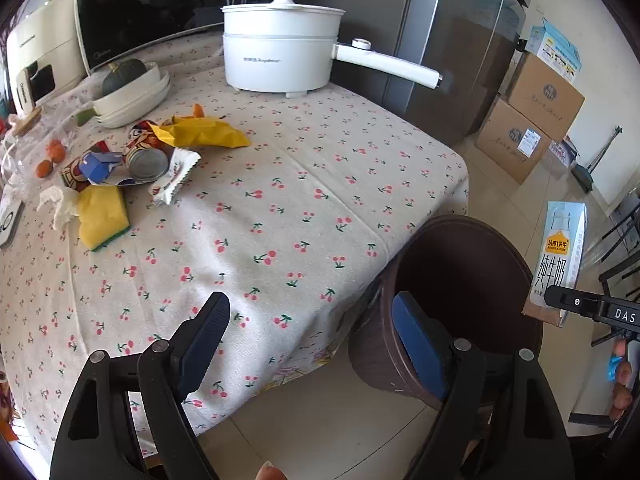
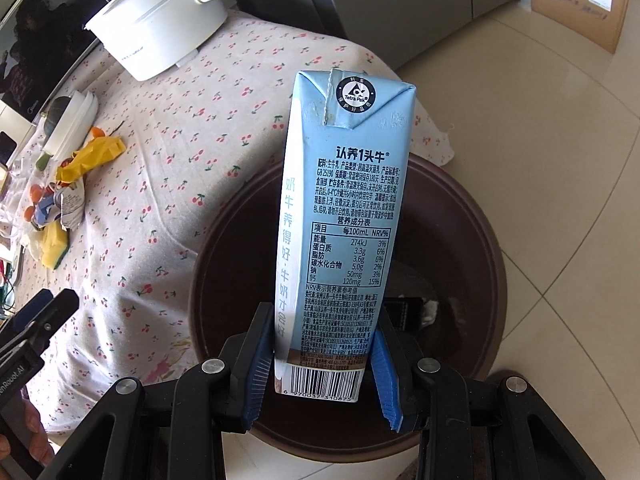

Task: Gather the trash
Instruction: 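Carry the tissue box and milk carton over the bin and release both, then return to the table and grasp the yellow sponge with the left tool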

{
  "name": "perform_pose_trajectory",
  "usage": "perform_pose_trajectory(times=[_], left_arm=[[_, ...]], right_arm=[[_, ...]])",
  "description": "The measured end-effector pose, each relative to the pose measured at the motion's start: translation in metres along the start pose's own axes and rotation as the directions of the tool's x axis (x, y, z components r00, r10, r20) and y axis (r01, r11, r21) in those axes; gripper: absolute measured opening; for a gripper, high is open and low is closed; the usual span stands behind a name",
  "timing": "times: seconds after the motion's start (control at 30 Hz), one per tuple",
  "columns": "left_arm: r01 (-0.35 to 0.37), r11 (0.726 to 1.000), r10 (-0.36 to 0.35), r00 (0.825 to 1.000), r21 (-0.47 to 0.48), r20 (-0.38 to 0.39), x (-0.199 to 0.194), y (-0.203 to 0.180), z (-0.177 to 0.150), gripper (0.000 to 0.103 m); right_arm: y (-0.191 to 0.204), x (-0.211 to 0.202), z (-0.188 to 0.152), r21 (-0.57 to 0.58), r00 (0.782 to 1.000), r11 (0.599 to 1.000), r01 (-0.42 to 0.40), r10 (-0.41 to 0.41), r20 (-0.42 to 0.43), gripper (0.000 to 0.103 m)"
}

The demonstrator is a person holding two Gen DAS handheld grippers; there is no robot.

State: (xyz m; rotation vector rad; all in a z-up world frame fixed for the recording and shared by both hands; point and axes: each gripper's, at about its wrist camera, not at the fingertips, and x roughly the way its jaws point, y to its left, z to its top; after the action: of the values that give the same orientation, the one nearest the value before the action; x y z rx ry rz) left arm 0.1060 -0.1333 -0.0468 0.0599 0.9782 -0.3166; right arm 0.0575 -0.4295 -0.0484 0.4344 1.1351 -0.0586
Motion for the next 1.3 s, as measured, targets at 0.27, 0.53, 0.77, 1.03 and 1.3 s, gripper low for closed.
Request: perform_pose_trajectory(times=[0.27, 0.53, 0.77, 1.03, 1.3], left_arm=[[-0.036, 0.998, 0.037, 0.999, -0.041, 0.016, -0.016, 0.030, -0.003, 0.086], [-0.045, 0.994, 0.047, 0.999, -0.100, 0.017, -0.028, 0.062, -0.005, 0.086], [-0.068, 0.979, 0.070, 0.998, -0.193, 0.002, -0.038, 0.103, -0.005, 0.086], [-0.094, 0.916, 0.092, 0.995, -0.390, -0.025, -0.035, 0.176, 0.003, 0.086], [-0.104, 0.822, 0.090, 0.995, -0.560, -0.052, 0.015, 0.236, 0.022, 0.084]], right_arm=[[0.003, -0.001, 0.007, 0.076, 1.000, 0.997, -0.001, -0.001, 0.028, 0.085], [0.028, 0.004, 0.011, 0.052, 1.000, 0.999, -0.003, 0.002, 0.025, 0.085], [0.058, 0.011, 0.016, 0.020, 0.999, 1.000, -0.014, 0.014, 0.029, 0.086], [0.105, 0.025, 0.026, -0.033, 0.999, 0.999, -0.037, 0.037, 0.028, 0.087], [0.146, 0.049, 0.040, -0.083, 0.999, 0.996, -0.026, 0.028, 0.020, 0.087]])
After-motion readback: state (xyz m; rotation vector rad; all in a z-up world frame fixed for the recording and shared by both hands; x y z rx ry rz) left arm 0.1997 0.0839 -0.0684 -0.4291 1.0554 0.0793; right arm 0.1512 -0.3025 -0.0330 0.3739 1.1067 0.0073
